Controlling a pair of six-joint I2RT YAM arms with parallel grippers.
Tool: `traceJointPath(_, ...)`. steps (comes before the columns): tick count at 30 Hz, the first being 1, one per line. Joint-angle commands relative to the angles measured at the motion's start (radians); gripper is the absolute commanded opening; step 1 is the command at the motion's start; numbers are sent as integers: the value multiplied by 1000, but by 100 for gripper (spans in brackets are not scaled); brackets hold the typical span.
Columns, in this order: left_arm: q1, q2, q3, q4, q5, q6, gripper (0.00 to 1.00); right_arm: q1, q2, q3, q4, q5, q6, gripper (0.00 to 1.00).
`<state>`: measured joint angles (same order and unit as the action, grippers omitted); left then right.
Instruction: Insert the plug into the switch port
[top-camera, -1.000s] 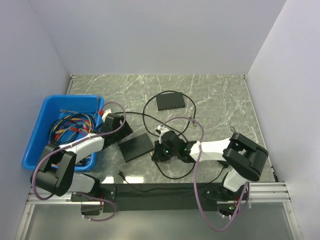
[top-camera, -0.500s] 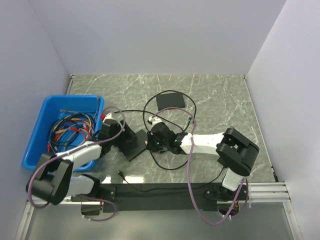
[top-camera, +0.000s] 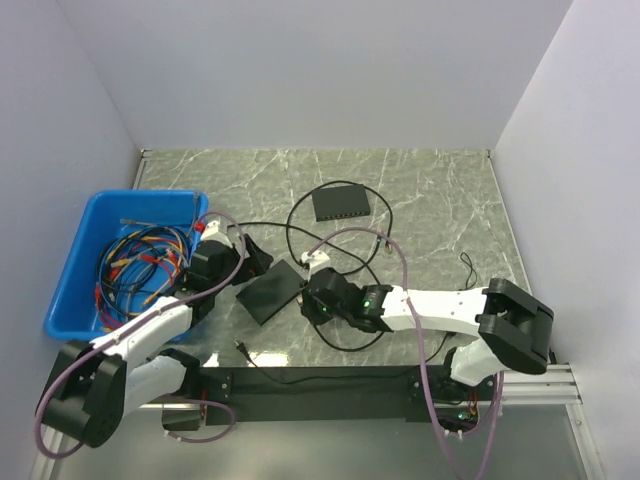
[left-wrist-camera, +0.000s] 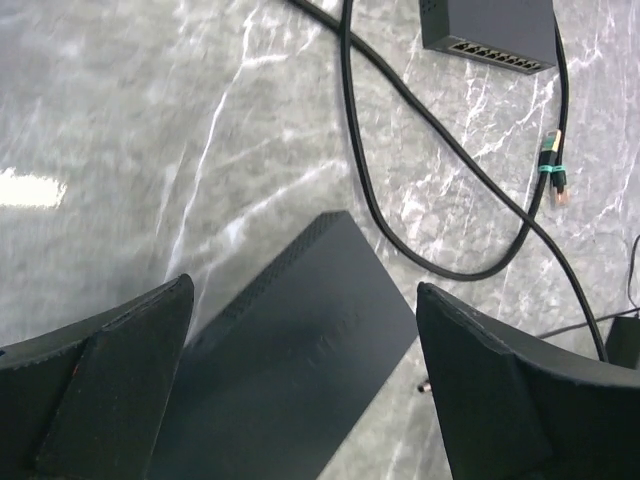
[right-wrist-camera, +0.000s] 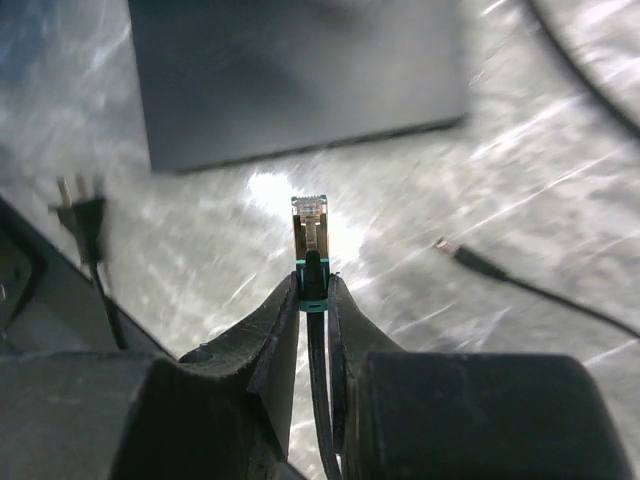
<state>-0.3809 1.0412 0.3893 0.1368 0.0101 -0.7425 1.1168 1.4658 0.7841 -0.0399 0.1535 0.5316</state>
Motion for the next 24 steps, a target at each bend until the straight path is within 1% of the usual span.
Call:
traceJointPath(1, -1, 52, 33, 144, 22, 72, 99, 37, 8, 17, -54, 47, 5, 0)
traceJointPath(5, 11, 114, -1, 259, 47, 36, 98, 75, 37, 44, -72, 66, 1, 0)
traceJointPath(7, 13, 125, -35, 360, 59, 11, 97, 94, 53, 56, -80, 75, -4, 0)
traceJointPath(8, 13, 125, -77, 401, 82, -18, 95, 95, 60, 61, -83, 75, -7, 0)
traceJointPath(9, 13, 125, -102, 499, 93, -33, 95, 95, 79, 75, -87, 74, -12, 0)
traceJointPath(10, 13, 128, -146, 538, 102, -49, 95, 97, 91, 82, -90, 72, -16, 0)
traceJointPath(13, 11, 152, -187, 636, 132, -55, 94, 97, 146, 127, -112, 83, -41, 0)
traceJointPath(15, 11, 181, -193, 664, 157, -35, 93, 98, 175, 150, -120, 96, -53, 0)
traceJointPath(20, 11, 214, -240, 744, 153, -38, 93, 100, 199, 169, -111, 95, -82, 0)
traceJointPath(24, 11, 233, -259, 782, 119, -43, 95, 100, 157, 126, -46, 104, -79, 0)
